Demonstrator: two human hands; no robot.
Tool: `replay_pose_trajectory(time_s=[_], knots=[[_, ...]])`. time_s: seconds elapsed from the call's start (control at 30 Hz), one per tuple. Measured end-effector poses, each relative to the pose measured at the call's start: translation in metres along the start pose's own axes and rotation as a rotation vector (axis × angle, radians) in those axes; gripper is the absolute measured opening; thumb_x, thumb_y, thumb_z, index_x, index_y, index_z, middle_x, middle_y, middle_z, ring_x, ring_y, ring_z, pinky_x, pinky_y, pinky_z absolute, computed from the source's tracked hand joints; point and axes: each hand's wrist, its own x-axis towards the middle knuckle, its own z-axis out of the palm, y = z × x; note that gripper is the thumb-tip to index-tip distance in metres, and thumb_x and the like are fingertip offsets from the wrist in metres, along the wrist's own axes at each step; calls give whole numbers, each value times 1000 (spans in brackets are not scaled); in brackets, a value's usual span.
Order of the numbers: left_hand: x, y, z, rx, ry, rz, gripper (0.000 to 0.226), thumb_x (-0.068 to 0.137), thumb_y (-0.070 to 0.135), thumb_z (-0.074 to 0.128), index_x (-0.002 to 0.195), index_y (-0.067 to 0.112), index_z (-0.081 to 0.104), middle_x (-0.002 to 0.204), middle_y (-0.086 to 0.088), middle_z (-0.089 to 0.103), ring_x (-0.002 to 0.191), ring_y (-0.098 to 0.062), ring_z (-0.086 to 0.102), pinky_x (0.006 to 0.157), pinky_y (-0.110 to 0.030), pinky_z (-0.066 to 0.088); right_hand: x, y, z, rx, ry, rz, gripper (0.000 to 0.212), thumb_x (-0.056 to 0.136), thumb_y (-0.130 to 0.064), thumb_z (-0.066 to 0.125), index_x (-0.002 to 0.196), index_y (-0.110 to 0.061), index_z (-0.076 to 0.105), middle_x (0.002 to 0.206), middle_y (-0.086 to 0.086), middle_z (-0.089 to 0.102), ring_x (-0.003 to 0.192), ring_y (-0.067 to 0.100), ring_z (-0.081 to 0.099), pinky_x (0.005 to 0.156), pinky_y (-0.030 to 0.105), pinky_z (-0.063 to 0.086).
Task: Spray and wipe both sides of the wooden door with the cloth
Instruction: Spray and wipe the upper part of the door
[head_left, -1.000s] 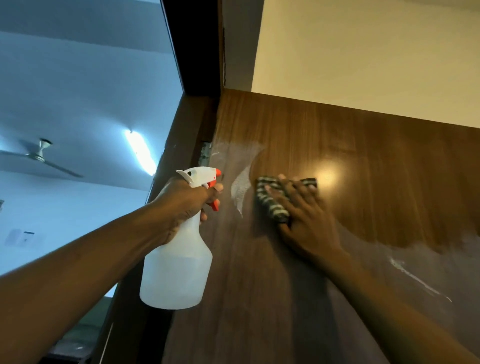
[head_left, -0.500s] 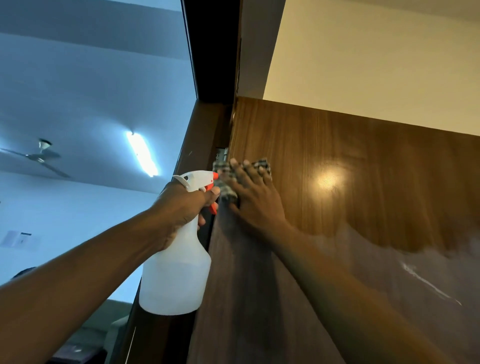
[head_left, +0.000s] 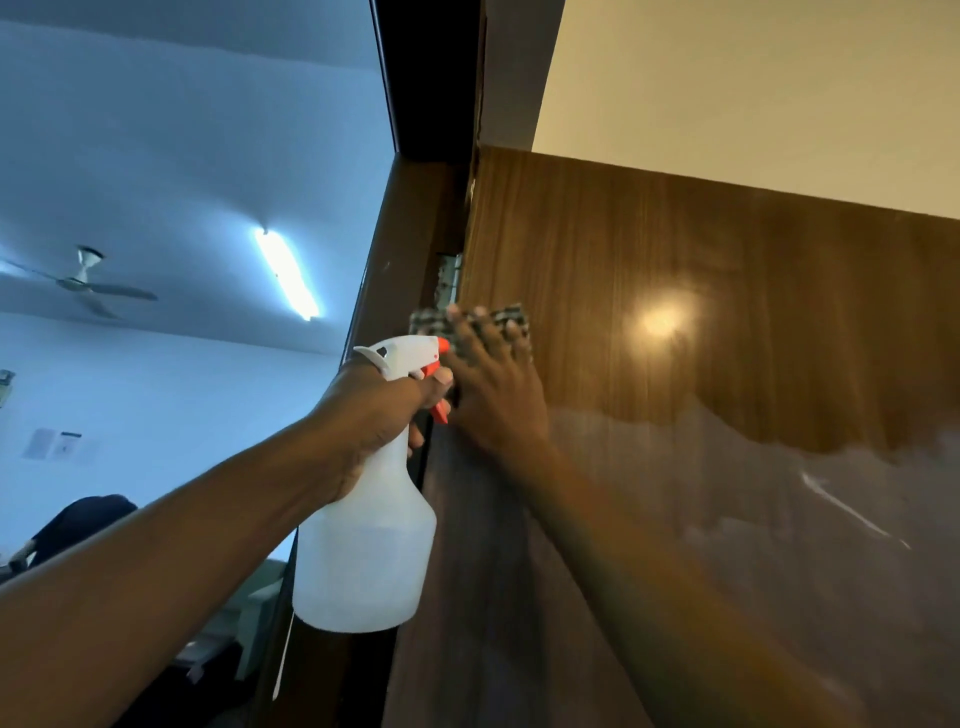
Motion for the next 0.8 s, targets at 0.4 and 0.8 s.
replay_pose_trajectory(time_s=[0.4, 0.8], knots=[[-47, -57, 15, 90, -42, -81, 44, 74, 41, 72, 109, 23, 52, 87, -1, 62, 81, -14, 59, 62, -24, 47, -108, 83, -13, -6, -27, 484, 66, 93, -55, 27, 155, -41, 8, 165, -1, 9, 151, 27, 8, 121, 53, 7], [-72, -57, 34, 24, -41, -128, 36, 81, 47, 62, 96, 14, 63, 65, -8, 67, 53, -18, 61, 52, -29, 52, -182, 7, 11, 27, -21, -129, 63, 95, -57, 41, 153, -37, 28, 164, 0, 16, 151, 28, 9, 119, 59, 14]])
